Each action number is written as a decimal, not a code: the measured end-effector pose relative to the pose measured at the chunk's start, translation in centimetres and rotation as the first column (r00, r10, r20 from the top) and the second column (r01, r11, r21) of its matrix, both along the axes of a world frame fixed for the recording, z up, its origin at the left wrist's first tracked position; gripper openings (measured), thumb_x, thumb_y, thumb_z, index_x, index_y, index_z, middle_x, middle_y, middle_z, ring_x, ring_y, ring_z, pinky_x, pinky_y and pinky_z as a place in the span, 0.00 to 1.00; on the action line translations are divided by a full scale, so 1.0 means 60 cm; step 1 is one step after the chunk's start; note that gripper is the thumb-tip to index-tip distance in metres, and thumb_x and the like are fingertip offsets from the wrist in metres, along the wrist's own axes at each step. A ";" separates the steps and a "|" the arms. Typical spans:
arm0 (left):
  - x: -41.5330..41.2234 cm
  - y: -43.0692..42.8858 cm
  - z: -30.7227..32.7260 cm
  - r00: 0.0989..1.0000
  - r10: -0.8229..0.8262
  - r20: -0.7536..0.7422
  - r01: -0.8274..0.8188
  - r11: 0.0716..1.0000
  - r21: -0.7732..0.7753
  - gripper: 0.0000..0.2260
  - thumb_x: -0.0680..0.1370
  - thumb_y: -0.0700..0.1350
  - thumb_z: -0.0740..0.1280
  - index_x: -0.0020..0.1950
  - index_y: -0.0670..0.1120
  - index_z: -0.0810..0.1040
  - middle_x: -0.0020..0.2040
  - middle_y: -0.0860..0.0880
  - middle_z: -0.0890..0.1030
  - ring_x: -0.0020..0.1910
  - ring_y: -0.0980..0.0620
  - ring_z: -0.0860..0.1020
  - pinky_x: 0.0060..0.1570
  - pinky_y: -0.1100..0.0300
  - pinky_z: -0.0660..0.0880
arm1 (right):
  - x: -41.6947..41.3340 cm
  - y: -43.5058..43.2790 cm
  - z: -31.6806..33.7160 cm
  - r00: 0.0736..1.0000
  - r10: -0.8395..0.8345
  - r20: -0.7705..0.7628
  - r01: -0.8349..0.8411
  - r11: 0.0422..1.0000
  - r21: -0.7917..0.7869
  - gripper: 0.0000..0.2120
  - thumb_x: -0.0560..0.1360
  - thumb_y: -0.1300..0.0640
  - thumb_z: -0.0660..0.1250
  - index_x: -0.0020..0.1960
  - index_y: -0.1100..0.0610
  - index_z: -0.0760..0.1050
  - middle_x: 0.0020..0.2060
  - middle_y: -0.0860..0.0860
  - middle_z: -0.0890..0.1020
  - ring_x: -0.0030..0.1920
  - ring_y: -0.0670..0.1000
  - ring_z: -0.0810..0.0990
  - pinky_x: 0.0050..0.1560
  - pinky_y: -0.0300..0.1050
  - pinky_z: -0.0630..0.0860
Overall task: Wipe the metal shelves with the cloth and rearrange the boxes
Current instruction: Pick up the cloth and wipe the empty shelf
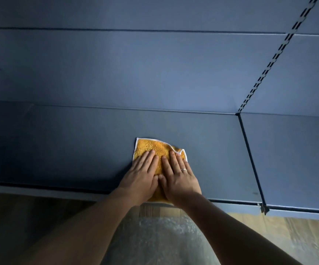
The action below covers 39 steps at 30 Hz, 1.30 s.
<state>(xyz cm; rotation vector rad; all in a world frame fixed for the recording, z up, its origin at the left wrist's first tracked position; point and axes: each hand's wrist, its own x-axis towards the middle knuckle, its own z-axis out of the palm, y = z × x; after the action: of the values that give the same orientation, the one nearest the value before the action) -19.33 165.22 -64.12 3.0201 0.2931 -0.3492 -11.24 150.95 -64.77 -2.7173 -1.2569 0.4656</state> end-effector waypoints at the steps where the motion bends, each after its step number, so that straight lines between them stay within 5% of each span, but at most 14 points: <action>1: -0.002 0.005 -0.009 0.999 -0.012 0.034 0.012 1.000 0.006 0.32 0.80 0.56 0.36 0.82 0.45 0.39 0.81 0.48 0.36 0.81 0.49 0.37 0.74 0.55 0.30 | -0.007 0.002 -0.009 0.998 -0.021 0.051 0.020 0.999 0.035 0.39 0.78 0.37 0.29 0.83 0.55 0.44 0.82 0.56 0.43 0.80 0.56 0.36 0.79 0.53 0.36; 4: -0.007 0.013 -0.035 0.995 0.008 0.095 -0.007 1.000 -0.015 0.33 0.79 0.57 0.37 0.83 0.43 0.44 0.83 0.45 0.43 0.82 0.48 0.42 0.80 0.50 0.41 | -0.020 0.010 -0.022 0.992 -0.065 0.107 0.059 0.996 0.063 0.35 0.83 0.39 0.36 0.83 0.57 0.51 0.81 0.57 0.51 0.81 0.57 0.42 0.80 0.56 0.42; 9: -0.026 0.040 -0.026 0.995 0.004 0.098 0.001 0.999 -0.051 0.36 0.76 0.57 0.32 0.81 0.43 0.37 0.81 0.44 0.35 0.81 0.46 0.37 0.79 0.50 0.37 | -0.049 0.039 0.002 0.992 -0.089 0.091 0.094 0.994 -0.048 0.36 0.79 0.36 0.28 0.82 0.53 0.36 0.81 0.54 0.35 0.79 0.55 0.30 0.78 0.51 0.30; 14: -0.087 0.116 -0.031 0.992 0.000 0.129 0.007 0.999 -0.047 0.32 0.81 0.57 0.33 0.81 0.41 0.45 0.82 0.41 0.49 0.82 0.44 0.49 0.79 0.46 0.51 | -0.101 0.113 0.011 0.993 -0.110 0.048 0.112 0.992 -0.053 0.32 0.84 0.38 0.38 0.82 0.52 0.35 0.81 0.53 0.35 0.76 0.53 0.27 0.76 0.50 0.28; 18: -0.097 0.145 -0.017 0.998 -0.034 0.046 0.037 0.997 -0.072 0.35 0.76 0.58 0.31 0.80 0.41 0.34 0.80 0.42 0.34 0.81 0.45 0.36 0.79 0.49 0.38 | -0.117 0.136 0.005 0.985 -0.166 0.049 0.169 0.982 -0.078 0.33 0.82 0.37 0.33 0.81 0.52 0.33 0.81 0.54 0.36 0.75 0.50 0.27 0.76 0.51 0.28; 22: -0.056 0.143 -0.011 1.000 -0.010 0.001 0.010 0.999 -0.043 0.32 0.84 0.56 0.42 0.81 0.41 0.34 0.81 0.41 0.34 0.80 0.43 0.35 0.79 0.45 0.39 | -0.104 0.142 -0.005 0.983 -0.174 0.056 0.179 0.980 -0.084 0.39 0.75 0.35 0.21 0.81 0.52 0.32 0.80 0.54 0.33 0.78 0.54 0.27 0.77 0.51 0.29; 25: -0.034 0.150 -0.022 1.000 0.000 0.020 0.000 1.000 -0.015 0.32 0.82 0.56 0.38 0.81 0.41 0.34 0.81 0.41 0.34 0.81 0.43 0.36 0.79 0.44 0.38 | -0.081 0.159 -0.011 0.977 -0.205 0.065 0.209 0.975 -0.070 0.44 0.69 0.34 0.14 0.80 0.52 0.30 0.79 0.55 0.32 0.78 0.54 0.26 0.77 0.50 0.27; 31: 0.011 0.179 -0.039 0.996 -0.007 0.091 0.010 0.999 -0.039 0.36 0.75 0.56 0.30 0.81 0.41 0.35 0.81 0.42 0.34 0.80 0.44 0.34 0.79 0.46 0.38 | -0.011 0.189 -0.030 0.977 -0.192 0.098 0.196 0.980 -0.044 0.38 0.74 0.36 0.26 0.81 0.52 0.32 0.79 0.55 0.32 0.78 0.53 0.27 0.78 0.51 0.30; 39: 0.107 0.228 -0.033 0.996 -0.056 0.065 0.055 0.998 0.019 0.32 0.82 0.56 0.43 0.82 0.45 0.38 0.82 0.42 0.36 0.81 0.43 0.36 0.79 0.44 0.39 | 0.091 0.232 -0.035 0.980 -0.150 0.127 0.158 0.986 -0.055 0.43 0.71 0.35 0.24 0.82 0.52 0.34 0.81 0.55 0.35 0.79 0.53 0.30 0.78 0.50 0.30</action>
<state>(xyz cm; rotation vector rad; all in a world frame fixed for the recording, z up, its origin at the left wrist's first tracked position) -12.91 178.89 -66.08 3.0544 0.2082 -0.2519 -5.77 164.87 -66.86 -2.9099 -1.0625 0.3324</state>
